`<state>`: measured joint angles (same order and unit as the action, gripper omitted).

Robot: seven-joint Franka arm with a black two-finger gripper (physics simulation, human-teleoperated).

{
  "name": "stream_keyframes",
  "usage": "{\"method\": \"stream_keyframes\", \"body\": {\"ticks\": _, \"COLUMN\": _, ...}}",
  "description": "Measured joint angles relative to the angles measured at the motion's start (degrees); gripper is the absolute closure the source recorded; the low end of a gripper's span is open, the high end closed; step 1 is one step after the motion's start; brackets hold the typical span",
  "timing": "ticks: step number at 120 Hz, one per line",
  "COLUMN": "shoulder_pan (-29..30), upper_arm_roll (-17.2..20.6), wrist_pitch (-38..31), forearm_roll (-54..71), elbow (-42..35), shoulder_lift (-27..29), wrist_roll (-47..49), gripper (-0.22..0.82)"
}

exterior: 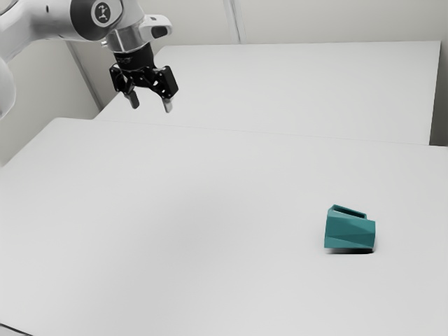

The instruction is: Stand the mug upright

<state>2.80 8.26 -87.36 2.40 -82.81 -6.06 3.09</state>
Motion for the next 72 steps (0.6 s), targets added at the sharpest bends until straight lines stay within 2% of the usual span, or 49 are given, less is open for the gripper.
{"method": "stream_keyframes", "body": {"ticks": 28, "shoulder_pan": -0.06, "upper_arm_roll": 0.35, "wrist_pitch": -0.64, "forearm_roll": -0.03, "elbow": -0.28, "shoulder_lift": 0.37, "wrist_roll": 1.41, "gripper": 0.00}}
{"method": "stream_keyframes", "body": {"ticks": 40, "shoulder_pan": 0.02, "upper_arm_roll": 0.37, "wrist_pitch": -1.27, "forearm_roll": -4.00, "elbow": -1.29, "shoulder_lift": 0.72, "wrist_roll": 1.86, "gripper": 0.00}}
{"method": "stream_keyframes", "body": {"ticks": 60, "shoulder_pan": 0.90, "upper_arm_roll": 0.63, "wrist_pitch": -5.56, "forearm_roll": -13.47, "elbow": -7.67, "shoulder_lift": 2.28, "wrist_roll": 2.31, "gripper": 0.00}}
{"method": "stream_keyframes", "body": {"ticks": 72, "shoulder_pan": 1.56, "upper_arm_roll": 2.71, "wrist_pitch": -10.94, "forearm_roll": -17.64, "elbow": -14.07, "shoulder_lift": 3.78, "wrist_roll": 2.20, "gripper": 0.00}}
